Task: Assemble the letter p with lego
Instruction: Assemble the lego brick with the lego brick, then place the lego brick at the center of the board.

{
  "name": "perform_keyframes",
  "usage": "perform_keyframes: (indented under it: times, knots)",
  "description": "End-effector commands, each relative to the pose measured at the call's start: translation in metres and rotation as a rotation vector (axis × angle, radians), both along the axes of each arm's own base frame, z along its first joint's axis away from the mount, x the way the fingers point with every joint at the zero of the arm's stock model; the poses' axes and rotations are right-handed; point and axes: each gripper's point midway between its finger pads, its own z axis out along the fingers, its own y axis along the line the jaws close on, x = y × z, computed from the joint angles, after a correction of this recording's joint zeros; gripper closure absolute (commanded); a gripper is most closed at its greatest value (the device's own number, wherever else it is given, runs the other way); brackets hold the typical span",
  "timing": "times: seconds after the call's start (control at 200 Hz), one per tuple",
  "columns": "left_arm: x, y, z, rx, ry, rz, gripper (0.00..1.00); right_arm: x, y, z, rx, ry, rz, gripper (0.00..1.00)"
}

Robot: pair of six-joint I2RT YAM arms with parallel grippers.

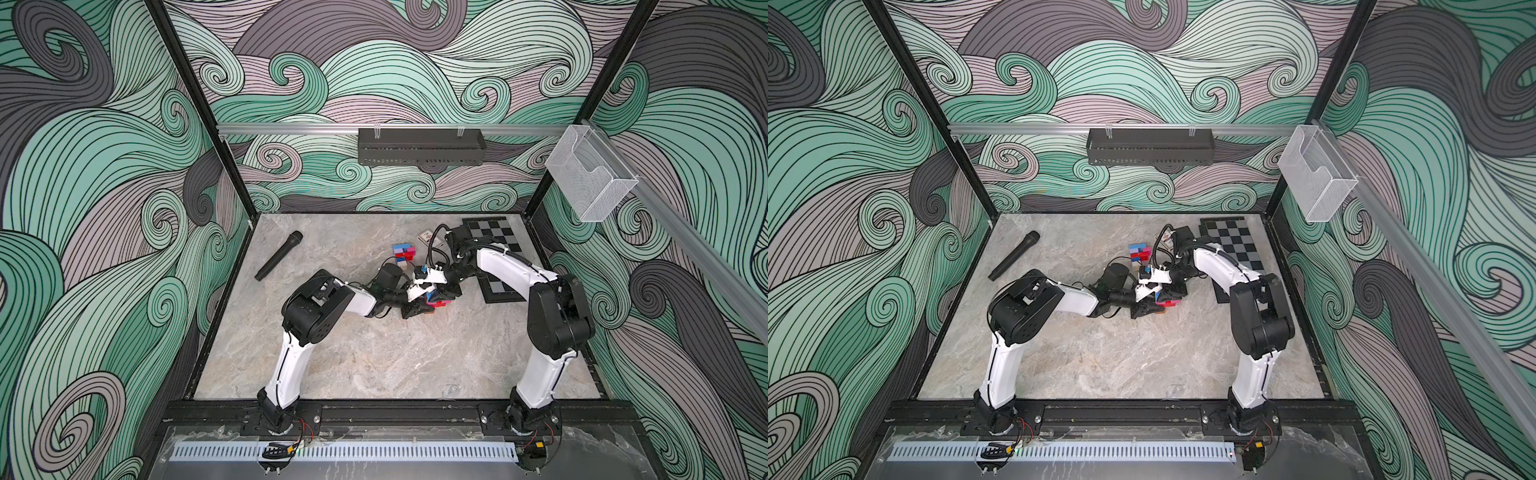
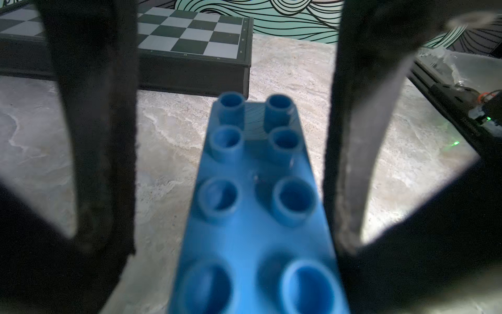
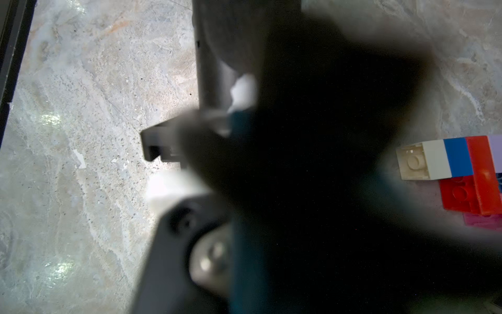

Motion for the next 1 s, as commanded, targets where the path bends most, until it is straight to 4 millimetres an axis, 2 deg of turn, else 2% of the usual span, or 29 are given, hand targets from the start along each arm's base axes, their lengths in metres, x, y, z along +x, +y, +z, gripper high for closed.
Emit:
perform_keyframes:
  times: [0.0,0.15,0.26,0.405,0.465,0.565,0.675,0.766,0.821,0.866,0.906,0.996]
  knots:
    - [-0.053,0.067,-0.127,0.423,0.300,0.090,1.00,-0.016,-0.018,-0.016,-0.067,0.069,-0.030,0.34]
    - [-0.053,0.068,-0.125,0.422,0.296,0.093,1.00,-0.009,-0.020,0.027,0.054,-0.007,-0.082,0.24]
    - [-0.052,0.067,-0.120,0.410,0.289,0.100,1.00,-0.010,-0.030,0.051,0.103,-0.052,-0.135,0.19]
    - [-0.048,0.064,-0.109,0.387,0.269,0.112,1.00,-0.016,-0.045,0.092,0.213,-0.163,-0.235,0.17]
    - [-0.046,0.061,-0.100,0.368,0.271,0.117,1.00,-0.011,-0.050,0.108,0.258,-0.265,-0.305,0.17]
    - [-0.042,0.054,-0.074,0.308,0.276,0.133,1.00,0.005,-0.064,0.136,0.322,-0.507,-0.471,0.16]
    - [-0.033,0.048,-0.035,0.268,0.289,0.181,1.00,0.019,-0.082,0.184,0.451,-0.713,-0.696,0.07]
    - [-0.024,0.050,0.004,0.250,0.296,0.238,1.00,0.030,-0.104,0.225,0.577,-0.704,-0.980,0.04]
    - [-0.018,0.056,0.027,0.241,0.302,0.291,1.00,0.038,-0.130,0.242,0.632,-0.664,-1.231,0.03]
    - [-0.011,0.065,0.043,0.231,0.323,0.345,1.00,0.040,-0.148,0.245,0.660,-0.600,-1.406,0.03]
    - [-0.006,0.076,0.057,0.215,0.352,0.391,1.00,0.040,-0.154,0.240,0.671,-0.528,-1.496,0.02]
    - [0.010,0.111,0.079,0.176,0.429,0.524,1.00,0.040,-0.141,0.222,0.715,-0.361,-1.524,0.01]
